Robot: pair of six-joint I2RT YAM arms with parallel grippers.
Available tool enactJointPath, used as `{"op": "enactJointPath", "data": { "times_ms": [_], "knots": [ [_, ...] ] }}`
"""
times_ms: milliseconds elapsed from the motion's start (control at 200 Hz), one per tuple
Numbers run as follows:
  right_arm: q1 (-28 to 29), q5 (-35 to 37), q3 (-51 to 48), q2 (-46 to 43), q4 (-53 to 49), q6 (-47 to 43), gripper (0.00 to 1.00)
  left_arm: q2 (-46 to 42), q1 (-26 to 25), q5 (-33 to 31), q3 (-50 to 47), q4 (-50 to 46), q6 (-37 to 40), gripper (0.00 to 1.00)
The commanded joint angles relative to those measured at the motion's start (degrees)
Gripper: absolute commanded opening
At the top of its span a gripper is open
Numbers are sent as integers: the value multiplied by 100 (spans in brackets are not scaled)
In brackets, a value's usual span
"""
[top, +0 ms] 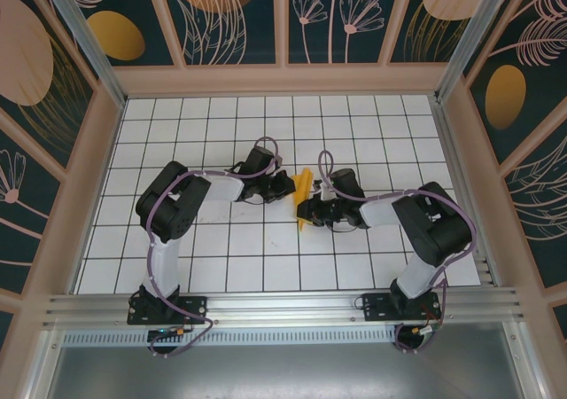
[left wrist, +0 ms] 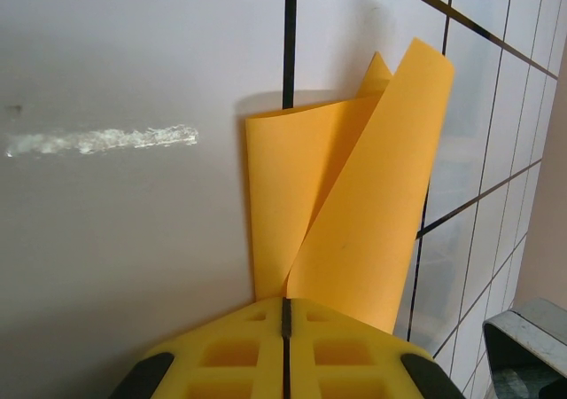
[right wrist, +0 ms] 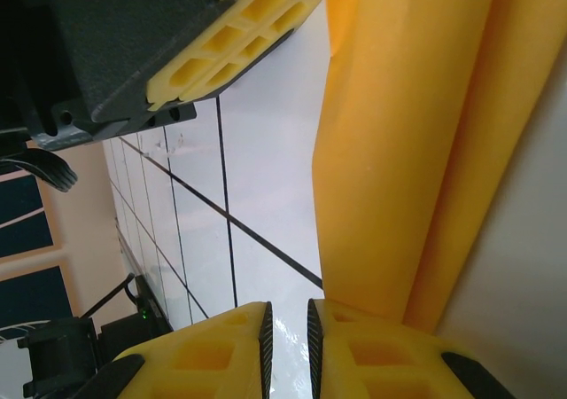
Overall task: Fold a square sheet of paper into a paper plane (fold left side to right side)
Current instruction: Fold the wing for the fifth time at the center of the table.
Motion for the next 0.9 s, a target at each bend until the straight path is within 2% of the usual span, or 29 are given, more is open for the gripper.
{"op": "enactJointPath", "data": {
  "times_ms": [0,896],
  "knots": [
    [37,-21,148,145,37,-41,22,223,47,-108,3,-11,101,9],
    [195,231,348,399,-500,-230,22,254,62,-181,-5,-9,112,8]
  ]
}}
